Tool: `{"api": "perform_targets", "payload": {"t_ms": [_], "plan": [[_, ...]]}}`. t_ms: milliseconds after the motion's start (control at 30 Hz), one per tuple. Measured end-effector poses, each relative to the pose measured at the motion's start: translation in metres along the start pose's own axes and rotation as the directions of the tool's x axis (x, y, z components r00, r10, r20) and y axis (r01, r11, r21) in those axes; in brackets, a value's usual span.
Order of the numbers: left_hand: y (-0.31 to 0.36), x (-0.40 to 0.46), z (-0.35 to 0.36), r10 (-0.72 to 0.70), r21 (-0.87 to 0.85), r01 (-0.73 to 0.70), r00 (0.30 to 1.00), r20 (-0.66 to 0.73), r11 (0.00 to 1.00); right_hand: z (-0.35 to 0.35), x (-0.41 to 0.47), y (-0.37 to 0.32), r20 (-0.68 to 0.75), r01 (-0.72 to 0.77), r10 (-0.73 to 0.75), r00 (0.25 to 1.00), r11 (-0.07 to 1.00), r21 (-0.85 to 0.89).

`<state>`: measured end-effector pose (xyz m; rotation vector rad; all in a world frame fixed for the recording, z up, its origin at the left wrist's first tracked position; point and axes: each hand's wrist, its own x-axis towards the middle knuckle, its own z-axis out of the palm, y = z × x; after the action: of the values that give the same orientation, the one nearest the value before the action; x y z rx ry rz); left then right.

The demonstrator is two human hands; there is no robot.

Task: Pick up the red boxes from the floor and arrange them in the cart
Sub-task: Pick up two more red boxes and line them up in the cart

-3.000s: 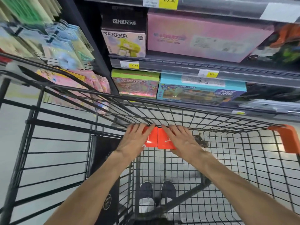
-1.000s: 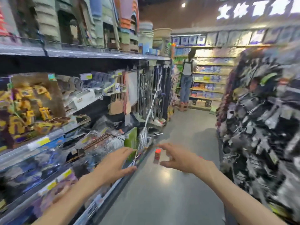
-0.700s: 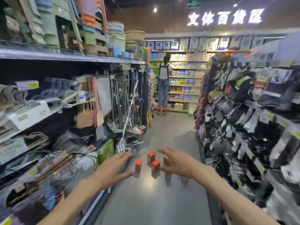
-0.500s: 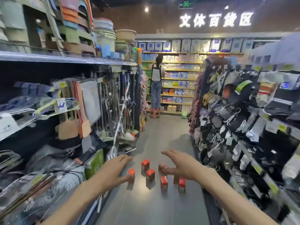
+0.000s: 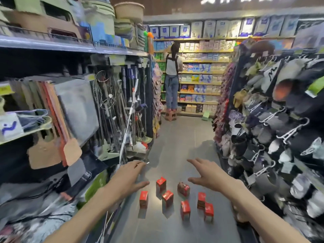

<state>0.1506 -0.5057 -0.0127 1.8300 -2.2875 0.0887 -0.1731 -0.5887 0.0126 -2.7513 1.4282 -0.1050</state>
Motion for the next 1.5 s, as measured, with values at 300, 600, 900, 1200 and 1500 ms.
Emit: {"api": "perform_targets", "payload": {"t_ms": [300, 600, 900, 1200, 1500], "plan": [[-0.108, 0.160, 0.044, -0.108, 0.028, 0.107, 0.993, 0.048, 0.994, 0.028, 0.212, 0.065, 0.054, 0.011, -0.008, 0.999, 0.999, -0.047], [-0.246, 0.266, 0.139, -0.138, -0.020, 0.141, 0.983, 0.122, 0.990, 0.112, 0.389, 0.077, 0.147, -0.012, 0.016, 0.989, 0.999, -0.030], [-0.394, 0.376, 0.310, -0.098, -0.021, 0.106, 0.969, 0.227, 0.994, 0.263, 0.526, 0.104, 0.219, -0.170, 0.151, 0.964, 0.983, 0.072], [-0.450, 0.417, 0.611, -0.146, -0.097, 0.188, 0.931, 0.333, 0.977, 0.528, 0.609, 0.166, 0.307, -0.195, 0.182, 0.934, 0.981, 0.014], [-0.459, 0.383, 0.898, -0.363, -0.066, 0.428, 0.831, 0.422, 0.901, 0.802, 0.621, 0.222, 0.314, -0.141, 0.121, 0.942, 0.989, 0.041]]}}
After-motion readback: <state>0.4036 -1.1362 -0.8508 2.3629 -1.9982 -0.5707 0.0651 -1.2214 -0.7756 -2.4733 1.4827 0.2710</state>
